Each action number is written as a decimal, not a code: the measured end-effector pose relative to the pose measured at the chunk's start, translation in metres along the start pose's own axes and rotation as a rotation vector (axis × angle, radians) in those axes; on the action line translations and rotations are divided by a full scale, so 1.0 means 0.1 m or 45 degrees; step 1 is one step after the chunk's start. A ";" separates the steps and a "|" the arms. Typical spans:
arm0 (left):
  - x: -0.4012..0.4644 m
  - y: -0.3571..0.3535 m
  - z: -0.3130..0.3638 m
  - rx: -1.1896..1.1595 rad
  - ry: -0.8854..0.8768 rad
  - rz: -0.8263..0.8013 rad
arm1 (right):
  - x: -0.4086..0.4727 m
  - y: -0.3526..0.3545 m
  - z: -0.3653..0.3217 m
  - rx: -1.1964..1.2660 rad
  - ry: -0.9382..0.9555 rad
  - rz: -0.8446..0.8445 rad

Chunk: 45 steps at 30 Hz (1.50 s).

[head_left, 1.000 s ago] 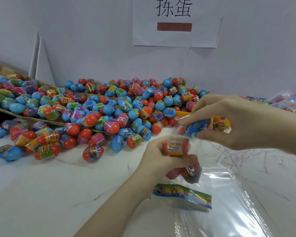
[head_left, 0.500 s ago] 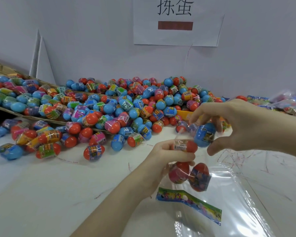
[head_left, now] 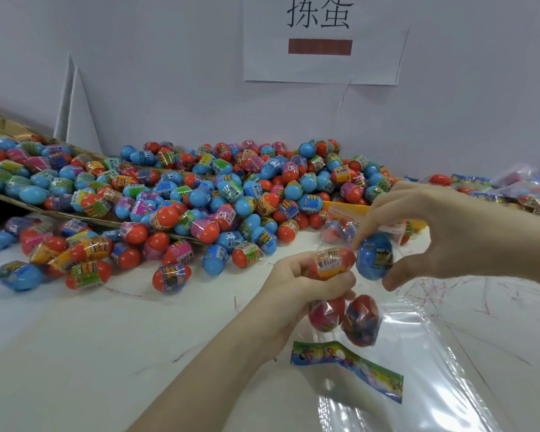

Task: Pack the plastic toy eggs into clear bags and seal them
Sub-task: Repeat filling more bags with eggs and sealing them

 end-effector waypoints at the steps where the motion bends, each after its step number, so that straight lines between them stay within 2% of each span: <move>1: -0.01 -0.01 -0.02 -0.019 0.030 -0.013 | 0.00 -0.01 0.00 0.000 -0.005 -0.004; 6: 0.01 0.02 -0.04 -0.140 0.101 0.035 | -0.02 -0.05 0.00 0.003 0.009 0.043; 13: 0.01 0.00 -0.02 -0.079 0.098 -0.016 | 0.00 0.09 -0.02 0.094 0.014 0.173; 21: 0.02 0.02 -0.07 -0.140 0.110 -0.001 | -0.03 0.10 -0.01 0.150 -0.019 0.163; 30: -0.04 -0.02 -0.04 0.049 0.083 -0.032 | -0.02 -0.02 0.00 0.179 -0.022 0.151; 39: -0.01 0.03 -0.05 0.135 0.039 0.082 | -0.07 -0.11 -0.01 0.281 -0.076 0.188; 40: -0.01 0.05 -0.04 0.128 0.028 0.095 | -0.07 -0.09 -0.01 0.274 -0.064 0.240; 44: -0.02 0.06 0.02 0.076 -0.007 0.115 | -0.11 0.28 0.08 0.404 -0.168 0.724; 45: -0.03 0.04 0.04 0.070 -0.025 0.102 | -0.09 0.29 0.10 0.414 -0.211 0.739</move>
Point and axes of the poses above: each hand's wrist, its own x-axis towards the middle knuckle, its own y-axis out of the back of the hand, z = x × y, the point moved 10 cm from there along x, towards the middle knuckle, and after that the axes turned 15 degrees about z, right-handed, at the moved point
